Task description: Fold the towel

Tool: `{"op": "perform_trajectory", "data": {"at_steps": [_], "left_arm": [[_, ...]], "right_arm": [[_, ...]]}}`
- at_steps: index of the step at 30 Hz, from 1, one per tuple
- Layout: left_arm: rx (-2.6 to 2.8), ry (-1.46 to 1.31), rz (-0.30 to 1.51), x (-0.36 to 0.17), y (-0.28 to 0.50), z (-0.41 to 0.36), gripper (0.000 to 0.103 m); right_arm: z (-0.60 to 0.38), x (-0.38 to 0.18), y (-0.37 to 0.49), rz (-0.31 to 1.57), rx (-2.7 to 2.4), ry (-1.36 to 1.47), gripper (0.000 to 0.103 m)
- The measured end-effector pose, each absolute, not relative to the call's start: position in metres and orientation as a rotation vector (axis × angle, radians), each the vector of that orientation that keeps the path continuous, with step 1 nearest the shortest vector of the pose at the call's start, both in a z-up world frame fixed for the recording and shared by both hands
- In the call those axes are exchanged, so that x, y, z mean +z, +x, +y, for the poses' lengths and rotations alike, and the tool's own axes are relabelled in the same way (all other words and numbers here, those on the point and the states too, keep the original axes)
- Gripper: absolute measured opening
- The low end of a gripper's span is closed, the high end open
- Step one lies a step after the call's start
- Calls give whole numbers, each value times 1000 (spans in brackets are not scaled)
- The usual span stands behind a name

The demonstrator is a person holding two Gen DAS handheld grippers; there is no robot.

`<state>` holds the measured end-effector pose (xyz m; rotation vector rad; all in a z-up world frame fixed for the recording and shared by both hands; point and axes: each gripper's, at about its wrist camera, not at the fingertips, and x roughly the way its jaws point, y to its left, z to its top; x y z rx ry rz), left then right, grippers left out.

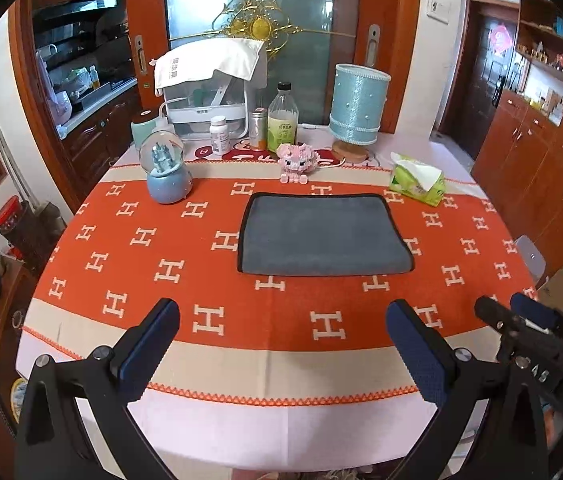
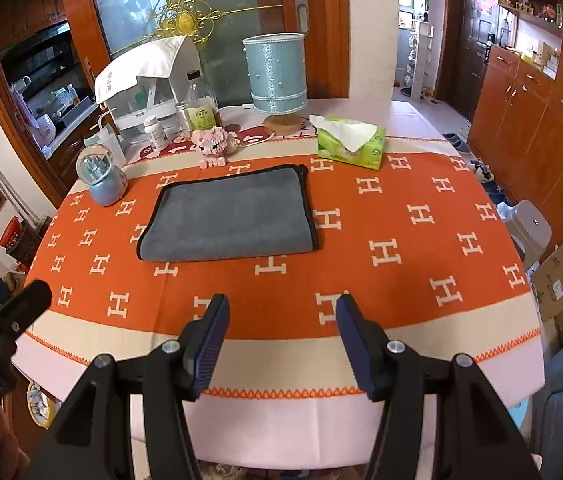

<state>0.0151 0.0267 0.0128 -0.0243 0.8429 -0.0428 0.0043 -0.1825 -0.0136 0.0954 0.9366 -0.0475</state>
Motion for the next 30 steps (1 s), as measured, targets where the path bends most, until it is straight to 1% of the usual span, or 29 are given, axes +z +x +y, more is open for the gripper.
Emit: {"op": "perform_trajectory", "data": {"at_steps": [5, 9, 21, 30], "left_arm": [[-21, -17, 839, 12, 6, 26, 102], [-9, -17, 854, 9, 2, 26, 102], [-34, 27, 872, -2, -7, 11, 102], [-42, 14, 861, 1, -6, 10, 102]], "right_arm": [[-182, -12, -12, 912, -58, 79, 57], [-180, -9, -21, 889, -69, 56, 64], [-177, -17, -28, 897, -73, 43, 64], [-185, -16, -30, 894, -95, 64, 64]]}}
